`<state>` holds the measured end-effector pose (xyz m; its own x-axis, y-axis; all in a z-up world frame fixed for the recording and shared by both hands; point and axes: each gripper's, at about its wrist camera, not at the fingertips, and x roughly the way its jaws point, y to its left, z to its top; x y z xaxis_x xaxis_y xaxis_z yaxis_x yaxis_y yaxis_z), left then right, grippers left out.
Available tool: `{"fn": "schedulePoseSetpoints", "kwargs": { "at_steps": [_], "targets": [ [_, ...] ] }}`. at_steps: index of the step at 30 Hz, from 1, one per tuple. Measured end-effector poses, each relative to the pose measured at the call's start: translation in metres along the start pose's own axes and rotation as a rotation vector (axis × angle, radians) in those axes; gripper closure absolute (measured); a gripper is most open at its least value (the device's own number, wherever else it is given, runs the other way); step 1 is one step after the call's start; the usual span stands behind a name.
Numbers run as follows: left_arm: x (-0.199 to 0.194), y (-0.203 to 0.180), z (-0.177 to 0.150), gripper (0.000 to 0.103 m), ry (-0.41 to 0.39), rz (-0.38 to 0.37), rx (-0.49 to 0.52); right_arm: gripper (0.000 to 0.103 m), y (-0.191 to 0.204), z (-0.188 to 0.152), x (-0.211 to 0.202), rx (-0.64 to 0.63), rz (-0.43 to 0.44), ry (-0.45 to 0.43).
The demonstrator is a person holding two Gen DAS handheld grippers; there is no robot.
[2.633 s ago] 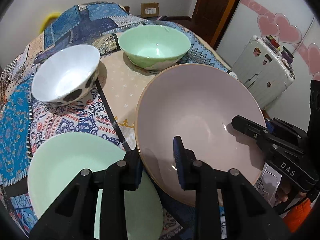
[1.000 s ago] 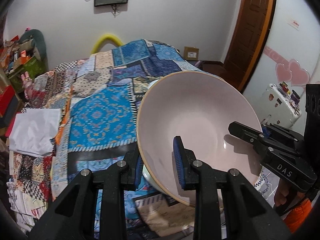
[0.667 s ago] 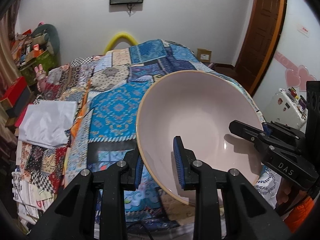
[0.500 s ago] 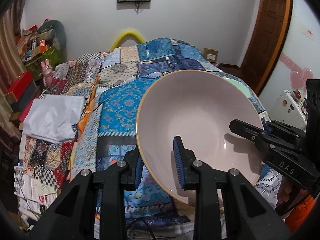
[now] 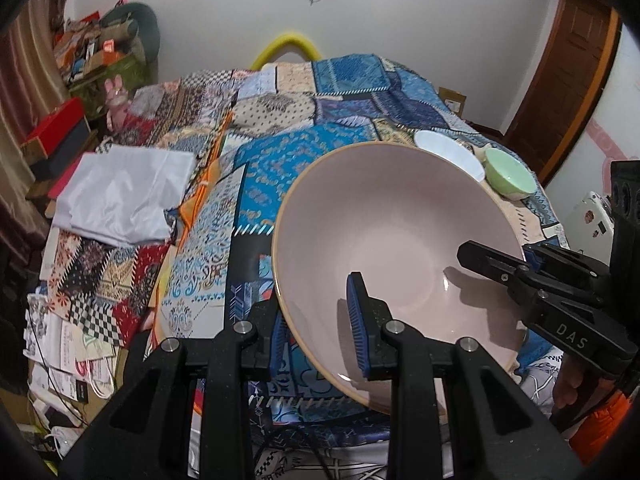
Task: Organize plates and bowls
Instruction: 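Lower the pink bowl onto the mint green plate and open both tools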
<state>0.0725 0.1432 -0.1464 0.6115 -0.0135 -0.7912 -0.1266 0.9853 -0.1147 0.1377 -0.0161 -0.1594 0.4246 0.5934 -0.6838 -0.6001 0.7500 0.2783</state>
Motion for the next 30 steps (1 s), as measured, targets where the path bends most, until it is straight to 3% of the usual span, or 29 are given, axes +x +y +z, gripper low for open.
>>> {"fn": "schedulePoseSetpoints", "kwargs": {
  "at_steps": [18,30],
  "targets": [
    [0.066,0.033,-0.014,0.075,0.155,0.001,-0.05,0.083,-0.002,-0.005,0.059,-0.014,-0.012,0.143],
    [0.099,0.049,-0.02,0.075,0.229,-0.008,-0.108,0.083,-0.004,-0.006,0.083,-0.035,-0.028,0.193]
  ]
}}
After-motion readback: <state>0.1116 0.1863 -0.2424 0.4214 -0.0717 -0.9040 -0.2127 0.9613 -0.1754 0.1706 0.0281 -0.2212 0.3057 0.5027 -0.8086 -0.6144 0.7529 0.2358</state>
